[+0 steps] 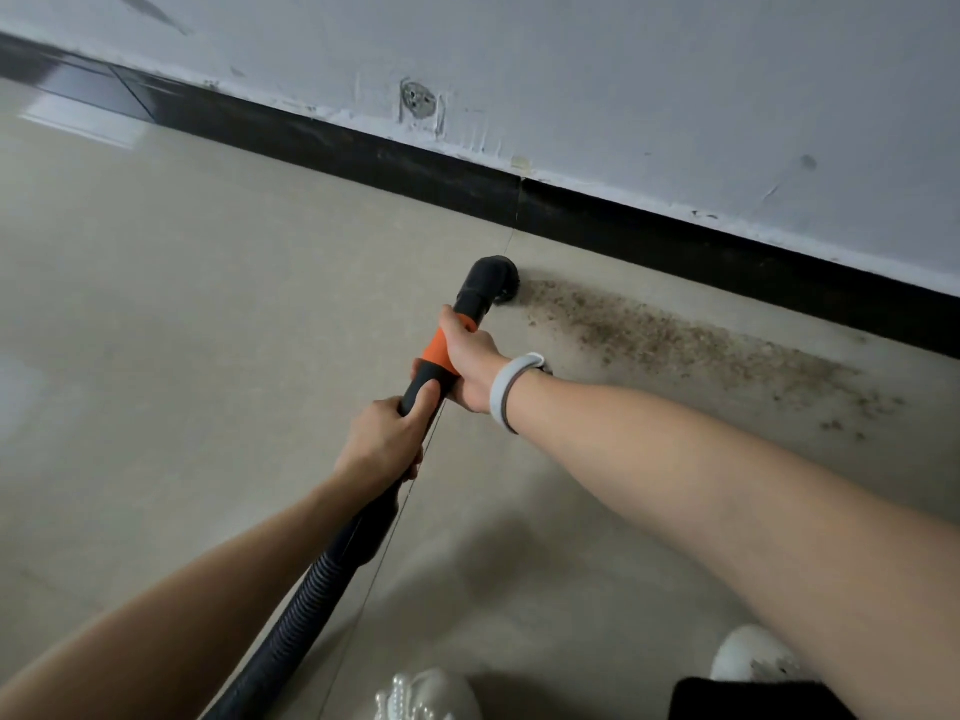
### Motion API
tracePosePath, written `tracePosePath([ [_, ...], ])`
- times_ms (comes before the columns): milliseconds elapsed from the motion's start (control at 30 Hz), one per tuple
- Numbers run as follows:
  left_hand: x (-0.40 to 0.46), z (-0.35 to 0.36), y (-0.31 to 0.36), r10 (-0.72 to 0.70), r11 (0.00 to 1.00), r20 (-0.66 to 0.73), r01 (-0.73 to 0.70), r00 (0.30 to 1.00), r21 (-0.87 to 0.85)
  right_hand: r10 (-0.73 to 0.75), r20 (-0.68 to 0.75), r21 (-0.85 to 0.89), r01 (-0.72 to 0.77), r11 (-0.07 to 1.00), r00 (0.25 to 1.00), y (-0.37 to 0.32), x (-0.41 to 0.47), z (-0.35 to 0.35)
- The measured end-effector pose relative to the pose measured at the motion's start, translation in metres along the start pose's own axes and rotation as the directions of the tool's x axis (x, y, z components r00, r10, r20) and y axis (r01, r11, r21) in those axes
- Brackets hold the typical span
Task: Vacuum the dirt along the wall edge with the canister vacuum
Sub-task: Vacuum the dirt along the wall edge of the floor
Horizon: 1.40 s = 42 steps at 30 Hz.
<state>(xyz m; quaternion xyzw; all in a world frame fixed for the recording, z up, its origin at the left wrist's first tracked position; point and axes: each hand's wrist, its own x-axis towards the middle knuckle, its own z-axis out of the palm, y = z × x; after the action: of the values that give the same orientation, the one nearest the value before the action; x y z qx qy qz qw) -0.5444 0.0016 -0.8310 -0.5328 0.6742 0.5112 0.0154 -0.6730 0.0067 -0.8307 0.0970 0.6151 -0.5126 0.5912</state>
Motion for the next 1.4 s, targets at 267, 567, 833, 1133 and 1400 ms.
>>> tracePosePath([
  [267, 0.0, 0.011, 0.012, 0.017, 0.999, 0.07, -0.02, 0.997, 0.05, -0.019, -0.05, -0.002, 0.019, 1.0, 0.999, -0.004, -0.005, -0.02],
  [567, 0.0, 0.024, 0.035, -0.006, 1.0, 0.142, 0.009, 0.99, -0.026, -0.021, -0.141, -0.036, 0.016, 0.999, 0.99, -0.021, -0.012, -0.035],
  [833, -0.004, 0.043, 0.049, -0.004, 1.0, 0.204, 0.006, 0.979, -0.011, -0.016, -0.207, -0.03, 0.01, 1.0, 0.978, -0.023, -0.011, -0.062],
  [1133, -0.011, 0.071, 0.065, 0.018, 0.999, 0.281, -0.028, 0.96, 0.032, 0.011, -0.227, 0.062, 0.003, 0.998, 0.974, -0.025, -0.021, -0.104],
  [1400, -0.02, 0.096, 0.077, 0.041, 0.996, 0.36, -0.068, 0.932, 0.063, 0.019, -0.278, 0.114, 0.013, 0.993, 0.96, -0.021, -0.03, -0.139],
])
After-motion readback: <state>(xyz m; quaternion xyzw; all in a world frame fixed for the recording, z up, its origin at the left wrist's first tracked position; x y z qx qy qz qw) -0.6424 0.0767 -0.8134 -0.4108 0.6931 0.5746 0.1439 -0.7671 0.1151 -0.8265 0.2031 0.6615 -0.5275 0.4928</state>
